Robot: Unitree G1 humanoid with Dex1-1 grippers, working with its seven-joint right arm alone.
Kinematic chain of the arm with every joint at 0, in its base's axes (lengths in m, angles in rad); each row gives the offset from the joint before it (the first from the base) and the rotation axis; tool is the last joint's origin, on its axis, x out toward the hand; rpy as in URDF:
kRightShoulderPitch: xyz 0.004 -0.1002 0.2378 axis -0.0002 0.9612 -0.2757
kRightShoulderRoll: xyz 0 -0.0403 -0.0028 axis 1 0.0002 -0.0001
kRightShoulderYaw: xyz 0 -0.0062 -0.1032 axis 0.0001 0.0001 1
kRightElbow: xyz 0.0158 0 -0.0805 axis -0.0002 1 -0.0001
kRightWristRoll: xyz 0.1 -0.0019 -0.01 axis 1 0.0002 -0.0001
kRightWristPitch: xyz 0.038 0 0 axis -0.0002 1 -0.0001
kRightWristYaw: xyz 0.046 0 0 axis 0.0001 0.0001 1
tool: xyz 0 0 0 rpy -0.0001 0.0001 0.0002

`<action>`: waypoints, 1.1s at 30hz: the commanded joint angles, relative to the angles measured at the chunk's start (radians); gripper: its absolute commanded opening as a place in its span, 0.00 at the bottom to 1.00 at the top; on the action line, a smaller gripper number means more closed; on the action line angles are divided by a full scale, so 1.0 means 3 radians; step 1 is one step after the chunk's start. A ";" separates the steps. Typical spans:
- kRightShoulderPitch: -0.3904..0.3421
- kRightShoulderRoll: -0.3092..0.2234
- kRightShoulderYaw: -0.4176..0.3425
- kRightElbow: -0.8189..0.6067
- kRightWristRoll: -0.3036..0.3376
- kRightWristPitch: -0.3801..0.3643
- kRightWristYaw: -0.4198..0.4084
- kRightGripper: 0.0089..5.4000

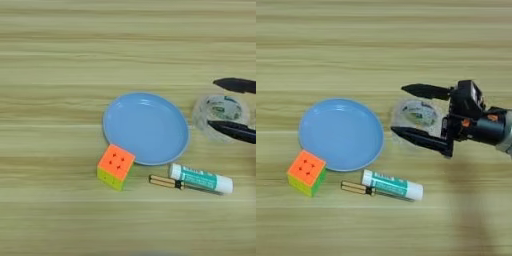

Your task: Move the objects on the table

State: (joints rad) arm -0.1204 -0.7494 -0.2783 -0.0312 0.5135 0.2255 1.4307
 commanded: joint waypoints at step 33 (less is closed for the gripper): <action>0.0433 -0.0338 0.0392 0.0204 -0.0827 -0.0797 0.0063 0.99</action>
State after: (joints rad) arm 0.0459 -0.7858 -0.1419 0.0354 0.2804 0.0231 1.4899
